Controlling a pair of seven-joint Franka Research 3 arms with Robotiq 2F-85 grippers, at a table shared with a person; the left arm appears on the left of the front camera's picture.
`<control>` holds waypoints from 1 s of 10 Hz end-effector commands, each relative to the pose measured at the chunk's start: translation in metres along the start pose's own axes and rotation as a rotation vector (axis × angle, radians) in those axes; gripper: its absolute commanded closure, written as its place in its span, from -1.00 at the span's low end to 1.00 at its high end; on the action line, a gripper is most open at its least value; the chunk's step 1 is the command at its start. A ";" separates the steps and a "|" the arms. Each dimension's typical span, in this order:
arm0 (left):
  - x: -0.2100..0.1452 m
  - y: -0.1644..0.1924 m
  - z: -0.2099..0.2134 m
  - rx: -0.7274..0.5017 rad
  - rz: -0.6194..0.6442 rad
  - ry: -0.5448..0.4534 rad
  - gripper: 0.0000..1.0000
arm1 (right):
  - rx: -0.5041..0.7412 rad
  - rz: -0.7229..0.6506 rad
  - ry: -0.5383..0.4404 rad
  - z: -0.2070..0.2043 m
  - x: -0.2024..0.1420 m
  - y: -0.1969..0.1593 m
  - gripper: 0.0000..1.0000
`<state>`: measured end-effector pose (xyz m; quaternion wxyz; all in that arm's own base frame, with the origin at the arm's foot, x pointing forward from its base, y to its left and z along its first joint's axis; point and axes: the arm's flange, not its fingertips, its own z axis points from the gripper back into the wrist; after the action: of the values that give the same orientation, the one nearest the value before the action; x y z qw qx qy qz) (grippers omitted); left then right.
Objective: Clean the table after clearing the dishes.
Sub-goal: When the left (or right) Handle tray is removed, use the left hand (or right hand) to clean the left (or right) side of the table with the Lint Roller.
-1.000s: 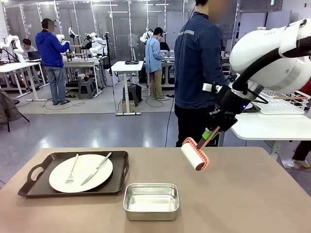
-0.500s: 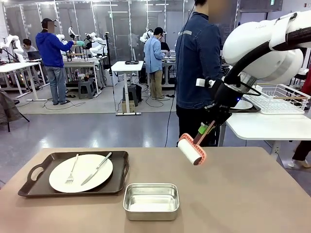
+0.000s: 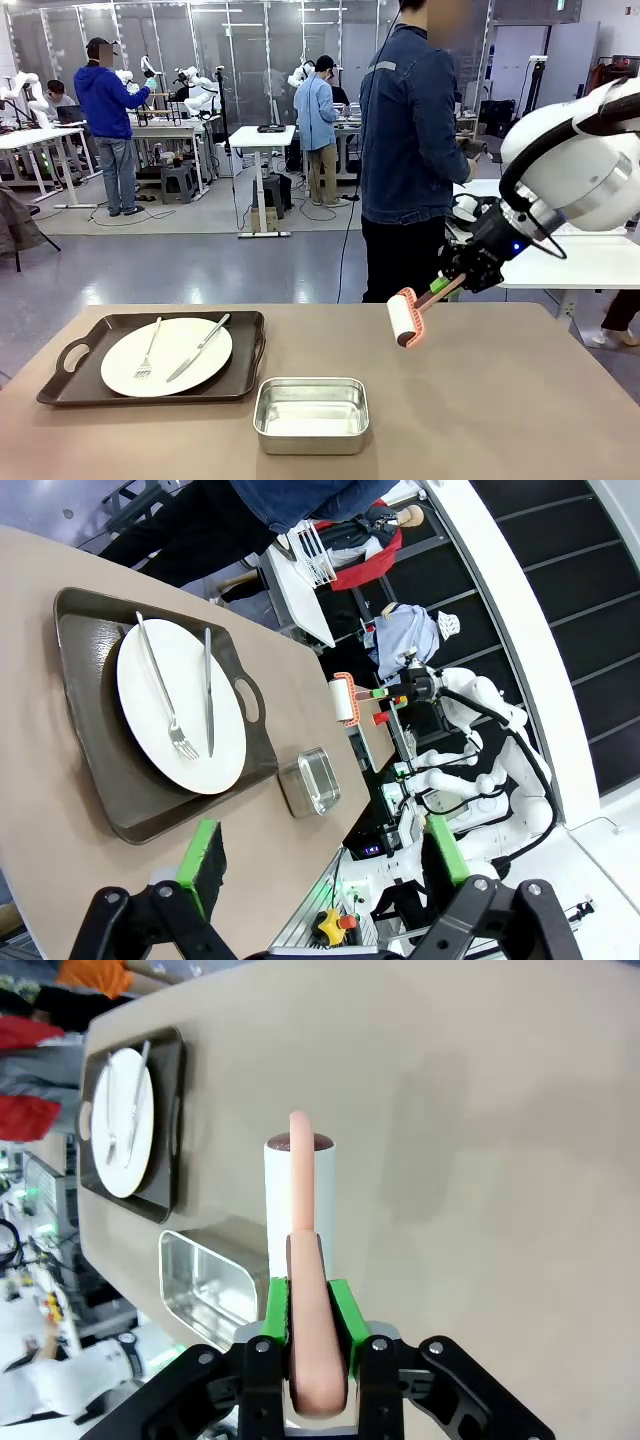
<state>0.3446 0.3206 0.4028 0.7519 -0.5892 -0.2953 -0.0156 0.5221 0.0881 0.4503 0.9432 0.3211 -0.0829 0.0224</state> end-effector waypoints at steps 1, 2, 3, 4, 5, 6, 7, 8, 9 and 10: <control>-0.001 -0.003 0.002 -0.012 -0.002 -0.004 -1.00 | 0.078 -0.072 0.002 -0.013 0.002 -0.012 0.56; -0.001 -0.003 0.002 -0.012 -0.002 -0.004 -1.00 | 0.086 -0.084 0.005 -0.018 0.004 -0.022 0.56; -0.001 -0.003 0.002 -0.012 -0.002 -0.004 -1.00 | 0.109 -0.099 0.018 -0.026 0.005 -0.033 0.56; -0.001 -0.003 0.002 -0.012 -0.002 -0.004 -1.00 | 0.160 -0.109 0.024 -0.037 0.006 -0.042 0.56; -0.001 -0.003 0.002 -0.012 -0.002 -0.004 -1.00 | 0.160 -0.099 0.033 -0.054 0.005 -0.052 0.56; -0.001 -0.003 0.002 -0.012 -0.002 -0.004 -1.00 | 0.183 -0.097 0.056 -0.068 0.006 -0.059 0.56; -0.001 -0.003 0.002 -0.012 -0.002 -0.004 -1.00 | 0.194 -0.109 0.067 -0.075 0.005 -0.066 0.56; -0.001 -0.003 0.002 -0.012 -0.002 -0.004 -1.00 | 0.211 -0.127 0.075 -0.081 0.005 -0.074 0.56; -0.001 -0.003 0.002 -0.012 -0.002 -0.004 -1.00 | 0.206 -0.139 0.085 -0.088 0.003 -0.082 0.56; -0.001 -0.003 0.002 -0.012 -0.002 -0.004 -1.00 | 0.192 -0.144 0.086 -0.093 0.000 -0.091 0.56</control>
<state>0.3447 0.3205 0.4027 0.7519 -0.5893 -0.2952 -0.0158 0.5423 0.0744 0.3253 0.9129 0.4071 -0.0121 -0.0279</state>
